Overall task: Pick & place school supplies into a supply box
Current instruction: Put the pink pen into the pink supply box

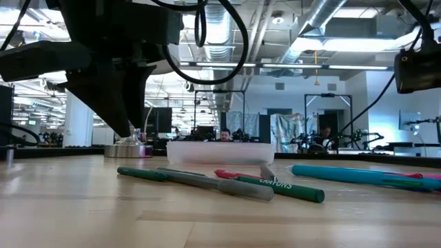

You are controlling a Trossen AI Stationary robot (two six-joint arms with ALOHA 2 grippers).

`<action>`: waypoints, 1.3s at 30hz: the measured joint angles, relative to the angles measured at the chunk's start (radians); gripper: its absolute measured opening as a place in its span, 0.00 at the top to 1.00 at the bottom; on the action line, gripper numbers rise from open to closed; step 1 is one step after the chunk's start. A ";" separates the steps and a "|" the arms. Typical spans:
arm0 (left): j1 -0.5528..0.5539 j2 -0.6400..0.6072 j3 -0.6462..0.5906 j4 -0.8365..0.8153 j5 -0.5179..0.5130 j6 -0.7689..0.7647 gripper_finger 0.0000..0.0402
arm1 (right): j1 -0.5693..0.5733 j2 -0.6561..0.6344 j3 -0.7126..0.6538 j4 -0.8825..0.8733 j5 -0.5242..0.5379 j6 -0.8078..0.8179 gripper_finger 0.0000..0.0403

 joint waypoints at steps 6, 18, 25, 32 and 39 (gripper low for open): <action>0.000 0.000 0.000 0.000 -0.001 0.001 0.68 | -0.025 0.004 0.001 -0.041 -0.012 -0.022 0.84; 0.000 0.000 0.000 0.001 -0.002 0.002 0.68 | -0.102 0.003 0.002 -0.114 -0.045 -0.128 0.97; 0.000 0.000 0.000 0.000 -0.002 0.002 0.68 | -0.119 0.004 0.005 -0.138 -0.036 -0.182 0.94; 0.000 0.000 0.000 -0.014 -0.017 0.002 0.68 | -0.146 0.011 0.073 -0.246 0.051 -0.256 0.98; -0.001 0.000 0.000 -0.124 -0.055 -0.068 0.68 | -0.203 0.008 0.148 -0.339 0.097 -0.342 0.96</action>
